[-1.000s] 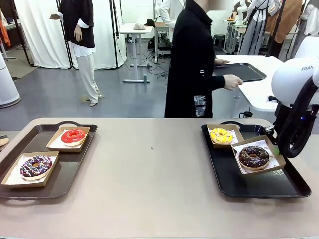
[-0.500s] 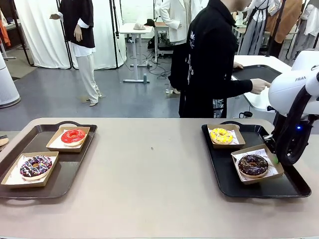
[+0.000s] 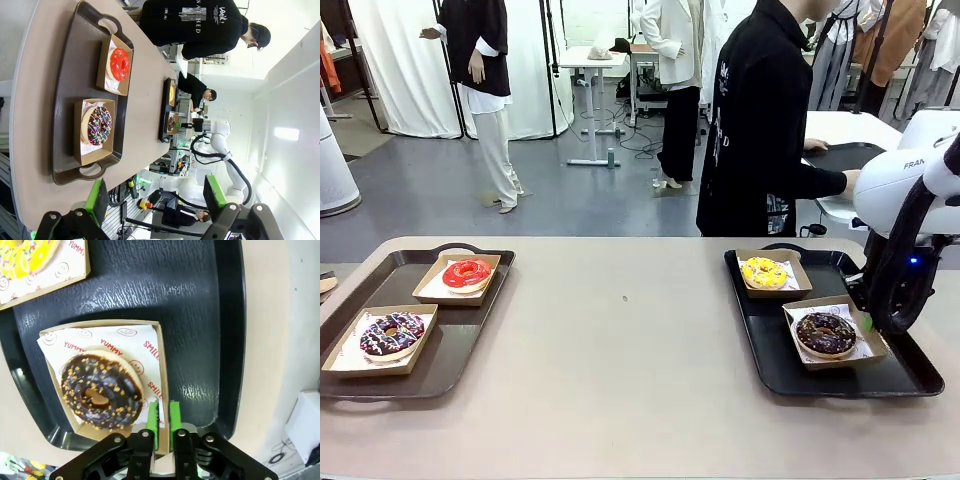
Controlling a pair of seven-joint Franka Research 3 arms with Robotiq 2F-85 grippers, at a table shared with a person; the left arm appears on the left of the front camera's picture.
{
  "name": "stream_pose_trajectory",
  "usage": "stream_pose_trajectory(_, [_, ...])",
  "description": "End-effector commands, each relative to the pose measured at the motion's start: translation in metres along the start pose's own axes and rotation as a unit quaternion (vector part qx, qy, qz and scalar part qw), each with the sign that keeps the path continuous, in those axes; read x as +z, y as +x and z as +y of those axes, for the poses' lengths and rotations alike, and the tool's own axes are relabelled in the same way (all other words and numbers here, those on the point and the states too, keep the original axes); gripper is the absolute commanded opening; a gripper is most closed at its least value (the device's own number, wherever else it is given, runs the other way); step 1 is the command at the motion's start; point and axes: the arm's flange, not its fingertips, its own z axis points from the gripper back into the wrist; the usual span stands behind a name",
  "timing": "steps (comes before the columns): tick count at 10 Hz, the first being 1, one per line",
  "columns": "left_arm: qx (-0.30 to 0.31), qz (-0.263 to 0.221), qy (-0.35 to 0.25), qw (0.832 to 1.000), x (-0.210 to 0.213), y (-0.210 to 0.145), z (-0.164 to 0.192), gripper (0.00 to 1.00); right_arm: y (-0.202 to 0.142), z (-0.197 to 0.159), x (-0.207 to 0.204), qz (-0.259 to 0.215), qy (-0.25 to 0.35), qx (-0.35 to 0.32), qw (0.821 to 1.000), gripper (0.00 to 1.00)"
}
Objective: Individually package the donuts and arrange them on the tray.
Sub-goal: Place the picked Paper togo box on the Handle tray.
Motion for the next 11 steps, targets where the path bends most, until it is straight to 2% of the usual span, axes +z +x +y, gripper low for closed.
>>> stream_pose_trajectory(1, [-0.001,-0.002,0.000,1.000,0.001,-0.002,-0.001,1.00,0.003,0.002,0.005,-0.007,0.017,-0.007,1.000,0.98])
stream_pose_trajectory(4, [-0.001,-0.002,0.000,1.000,0.001,-0.002,-0.001,1.00,0.000,-0.001,0.012,-0.006,0.018,-0.012,1.000,1.00])
stream_pose_trajectory(5, [-0.001,-0.002,0.000,1.000,0.001,-0.002,-0.001,1.00,-0.001,-0.003,0.015,-0.003,0.016,-0.007,1.000,0.94])
stream_pose_trajectory(6, [-0.001,-0.002,0.000,1.000,0.001,-0.002,-0.001,1.00,-0.003,-0.003,0.017,0.002,0.015,-0.001,1.000,0.64])
stream_pose_trajectory(7, [-0.001,-0.002,0.000,1.000,0.001,-0.002,-0.001,1.00,-0.004,-0.004,0.018,0.005,0.011,0.003,1.000,1.00])
stream_pose_trajectory(8, [-0.001,-0.002,0.000,1.000,0.001,-0.002,-0.001,1.00,-0.004,-0.004,0.019,0.007,0.005,0.009,1.000,0.84])
stream_pose_trajectory(9, [-0.001,-0.002,0.000,1.000,0.001,-0.002,-0.001,1.00,-0.004,-0.005,0.019,0.010,0.001,0.009,1.000,1.00])
stream_pose_trajectory(10, [-0.001,-0.002,0.000,1.000,0.001,-0.002,-0.001,1.00,0.000,-0.004,0.021,0.034,-0.045,-0.052,0.997,1.00])
stream_pose_trajectory(11, [-0.001,-0.002,0.000,1.000,0.001,-0.002,-0.001,1.00,-0.005,-0.002,0.014,0.003,0.005,-0.001,1.000,1.00])
